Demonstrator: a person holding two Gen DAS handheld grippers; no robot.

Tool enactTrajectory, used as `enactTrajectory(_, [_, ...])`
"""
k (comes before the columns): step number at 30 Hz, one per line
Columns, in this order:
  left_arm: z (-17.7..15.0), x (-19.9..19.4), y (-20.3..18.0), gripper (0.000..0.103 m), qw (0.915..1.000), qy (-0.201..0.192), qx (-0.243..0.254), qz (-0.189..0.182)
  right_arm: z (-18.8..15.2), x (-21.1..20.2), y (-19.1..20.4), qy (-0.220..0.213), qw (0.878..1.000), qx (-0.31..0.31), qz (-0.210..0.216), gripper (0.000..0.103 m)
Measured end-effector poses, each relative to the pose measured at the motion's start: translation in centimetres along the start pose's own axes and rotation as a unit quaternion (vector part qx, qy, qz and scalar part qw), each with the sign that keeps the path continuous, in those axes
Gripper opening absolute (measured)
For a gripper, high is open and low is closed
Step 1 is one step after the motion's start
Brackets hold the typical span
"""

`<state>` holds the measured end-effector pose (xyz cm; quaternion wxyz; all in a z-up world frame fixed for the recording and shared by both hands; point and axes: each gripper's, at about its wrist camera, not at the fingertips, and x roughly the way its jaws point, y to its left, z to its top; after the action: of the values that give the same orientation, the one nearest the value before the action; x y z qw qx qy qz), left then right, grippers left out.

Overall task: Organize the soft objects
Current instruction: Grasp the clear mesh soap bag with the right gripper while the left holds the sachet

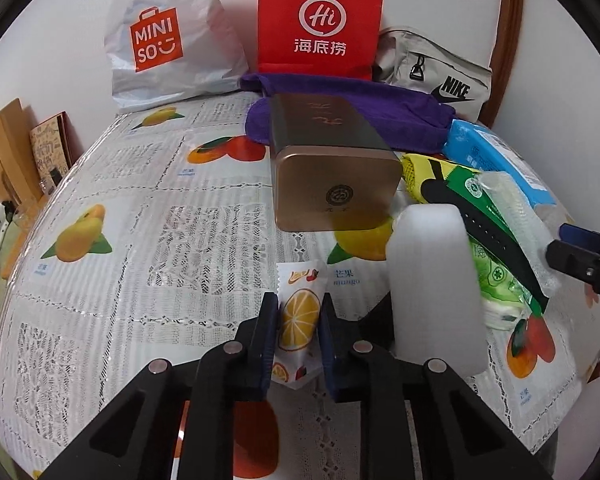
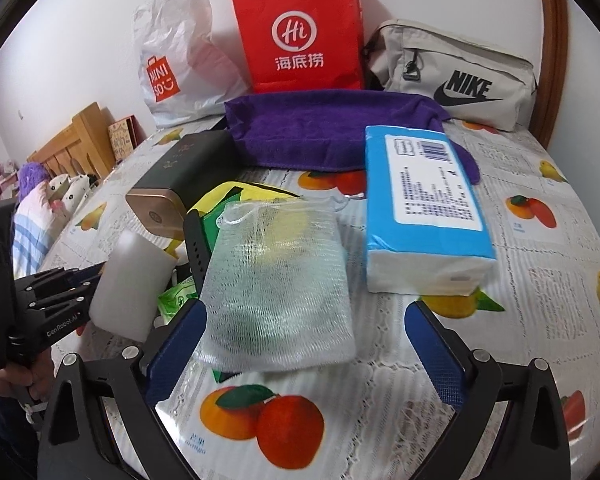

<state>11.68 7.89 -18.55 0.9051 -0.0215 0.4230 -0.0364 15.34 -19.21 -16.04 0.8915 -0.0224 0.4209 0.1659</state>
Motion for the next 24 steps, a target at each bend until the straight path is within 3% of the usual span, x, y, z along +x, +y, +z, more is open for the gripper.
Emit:
enactTrajectory(6, [0.0,0.5,0.1,0.019,1.0,0.0,-0.005,-0.005,0.7,1.4,0.8,0.008,1.0,0.003,0.023,0.099])
enactTrajectory(8, [-0.1,0.5,0.0,0.019,1.0,-0.001,-0.006,-0.004,0.9,1.9,1.4,0.012,1.0,-0.009,0.015,0.089])
enactTrajectory(9, [0.0,0.5,0.0,0.019,1.0,-0.001,-0.006,-0.004,1.0,2.0,1.6,0.013,1.0,-0.014,0.012,0.075])
enactTrajectory(10, [-0.1,0.5,0.0,0.019,1.0,-0.001,-0.007,-0.004,1.0,2.2,1.7,0.017,1.0,-0.019,0.009,0.067])
enactTrajectory(11, [-0.1,0.5,0.1,0.019,1.0,-0.001,-0.008,-0.005,0.9,2.2,1.6,0.017,1.0,-0.018,0.014,0.065])
enactTrajectory(13, [-0.1,0.5,0.1,0.02,0.9999,-0.002,-0.011,-0.007,0.7,1.9,1.4,0.012,1.0,-0.017,0.023,0.049])
enactTrajectory(16, [-0.1,0.5,0.1,0.02,0.9999,-0.002,-0.015,-0.007,0.6,1.1,1.2,0.002,1.0,-0.022,0.021,0.034])
enactTrajectory(24, [-0.3,0.1,-0.2,0.02,0.9998,0.002,-0.018,0.002,0.0,-1.8,-0.3,-0.032,0.999,-0.012,0.033,0.027])
